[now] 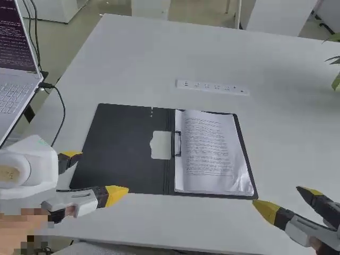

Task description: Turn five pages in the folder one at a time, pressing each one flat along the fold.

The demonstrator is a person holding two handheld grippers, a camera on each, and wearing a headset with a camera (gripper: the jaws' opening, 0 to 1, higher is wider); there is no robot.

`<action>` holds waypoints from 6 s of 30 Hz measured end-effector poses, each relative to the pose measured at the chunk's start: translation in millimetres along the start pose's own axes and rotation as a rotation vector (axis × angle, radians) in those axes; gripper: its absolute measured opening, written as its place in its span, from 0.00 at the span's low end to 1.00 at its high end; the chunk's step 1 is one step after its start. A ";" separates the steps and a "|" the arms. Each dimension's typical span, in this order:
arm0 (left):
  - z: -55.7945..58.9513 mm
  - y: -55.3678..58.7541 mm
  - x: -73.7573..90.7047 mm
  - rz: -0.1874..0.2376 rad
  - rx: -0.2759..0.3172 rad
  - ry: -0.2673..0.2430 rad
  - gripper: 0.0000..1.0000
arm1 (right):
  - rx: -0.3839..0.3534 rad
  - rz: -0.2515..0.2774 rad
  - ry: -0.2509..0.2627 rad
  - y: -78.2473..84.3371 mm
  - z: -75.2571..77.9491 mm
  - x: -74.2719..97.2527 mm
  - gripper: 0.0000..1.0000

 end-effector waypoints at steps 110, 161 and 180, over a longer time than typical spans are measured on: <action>31.0 15.6 -73.4 -0.071 -0.023 0.110 0.71 | -0.053 -0.004 -0.016 17.9 -3.2 -4.4 0.73; 158.0 2.6 -300.5 -0.115 -0.190 0.072 0.64 | -0.150 -0.015 -0.067 47.5 8.5 -7.9 0.70; 160.9 3.3 -304.7 -0.093 -0.200 0.087 0.50 | -0.164 -0.010 -0.067 48.6 10.9 -8.6 0.71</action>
Point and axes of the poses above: the centre of the closed fingertips' face, and the gripper's own axes: x roughly backward along the fingers, z roughly to its right, y roughly out of its underside, the point moved 2 cm from there along x, roughly backward along the fingers, and after that the axes turned 4 degrees about -x, right-handed, at the moved point
